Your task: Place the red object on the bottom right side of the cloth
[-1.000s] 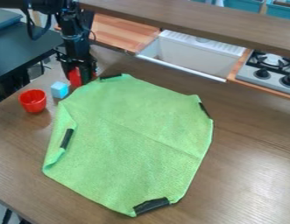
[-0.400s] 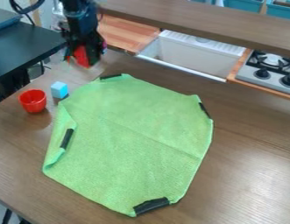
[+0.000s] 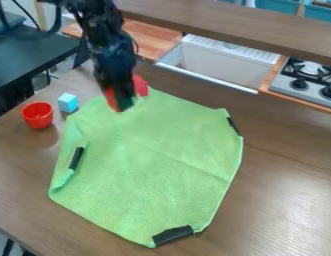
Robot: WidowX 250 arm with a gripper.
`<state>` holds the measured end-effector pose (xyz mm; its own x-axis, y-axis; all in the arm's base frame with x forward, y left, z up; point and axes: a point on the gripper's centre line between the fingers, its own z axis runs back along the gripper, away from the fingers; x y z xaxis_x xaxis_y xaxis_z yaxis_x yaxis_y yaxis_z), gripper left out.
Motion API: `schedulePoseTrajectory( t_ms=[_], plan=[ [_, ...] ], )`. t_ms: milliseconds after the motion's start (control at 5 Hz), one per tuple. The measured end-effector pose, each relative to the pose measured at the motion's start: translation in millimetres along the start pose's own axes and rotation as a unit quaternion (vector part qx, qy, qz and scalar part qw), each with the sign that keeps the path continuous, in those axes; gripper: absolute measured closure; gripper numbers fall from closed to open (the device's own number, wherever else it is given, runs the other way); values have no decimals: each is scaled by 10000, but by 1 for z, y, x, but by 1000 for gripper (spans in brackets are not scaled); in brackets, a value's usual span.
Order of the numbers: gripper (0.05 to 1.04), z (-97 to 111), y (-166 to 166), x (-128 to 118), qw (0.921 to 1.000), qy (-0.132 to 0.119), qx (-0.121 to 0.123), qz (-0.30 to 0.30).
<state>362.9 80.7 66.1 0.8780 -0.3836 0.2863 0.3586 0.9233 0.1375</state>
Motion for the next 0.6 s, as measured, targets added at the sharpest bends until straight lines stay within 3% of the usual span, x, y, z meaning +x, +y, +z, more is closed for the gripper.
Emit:
schedulePoseTrajectory(
  t_ms=[400, 600],
  plan=[
    [494, 11, -78, -26, 9936, -125, -118, -1113],
    [494, 6, -102, -35, 9898, -78, -107, -1417]
  ],
)
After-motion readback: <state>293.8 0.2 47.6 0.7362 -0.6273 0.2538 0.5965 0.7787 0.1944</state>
